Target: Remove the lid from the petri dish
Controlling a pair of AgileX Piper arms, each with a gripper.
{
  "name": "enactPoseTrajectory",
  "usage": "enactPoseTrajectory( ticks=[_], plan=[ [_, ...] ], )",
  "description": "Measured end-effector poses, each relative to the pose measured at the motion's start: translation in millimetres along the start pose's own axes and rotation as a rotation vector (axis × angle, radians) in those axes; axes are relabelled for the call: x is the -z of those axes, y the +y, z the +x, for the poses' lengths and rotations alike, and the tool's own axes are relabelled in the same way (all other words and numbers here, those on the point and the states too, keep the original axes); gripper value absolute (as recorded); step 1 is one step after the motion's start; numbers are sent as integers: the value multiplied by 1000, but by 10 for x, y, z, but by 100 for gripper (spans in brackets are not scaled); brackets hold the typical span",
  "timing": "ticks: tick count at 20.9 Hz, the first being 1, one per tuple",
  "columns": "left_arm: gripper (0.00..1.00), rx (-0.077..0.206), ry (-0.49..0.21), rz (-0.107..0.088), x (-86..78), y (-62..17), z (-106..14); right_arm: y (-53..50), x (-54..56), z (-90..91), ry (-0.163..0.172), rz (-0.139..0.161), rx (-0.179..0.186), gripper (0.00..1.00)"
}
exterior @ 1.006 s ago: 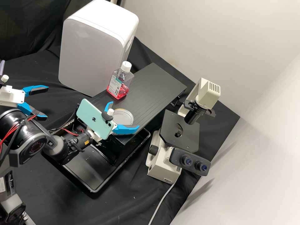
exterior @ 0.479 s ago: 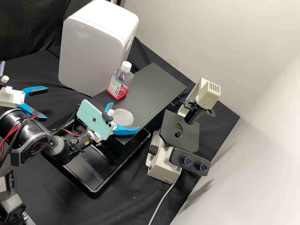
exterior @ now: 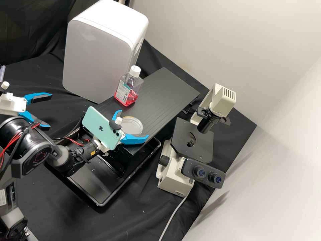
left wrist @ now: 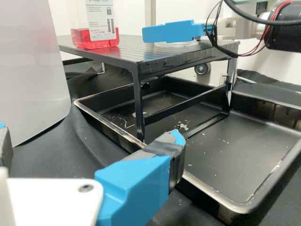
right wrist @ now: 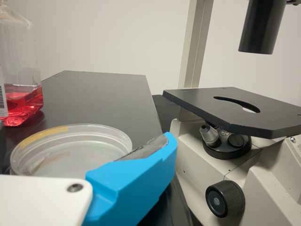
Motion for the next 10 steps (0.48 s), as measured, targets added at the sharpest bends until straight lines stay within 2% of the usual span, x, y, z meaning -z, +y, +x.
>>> enactPoseTrajectory(
  ticks=[10],
  plan=[
    [100, -1, 6, 4, -1, -1, -1, 0, 0, 0, 0, 0, 0, 0]
  ],
)
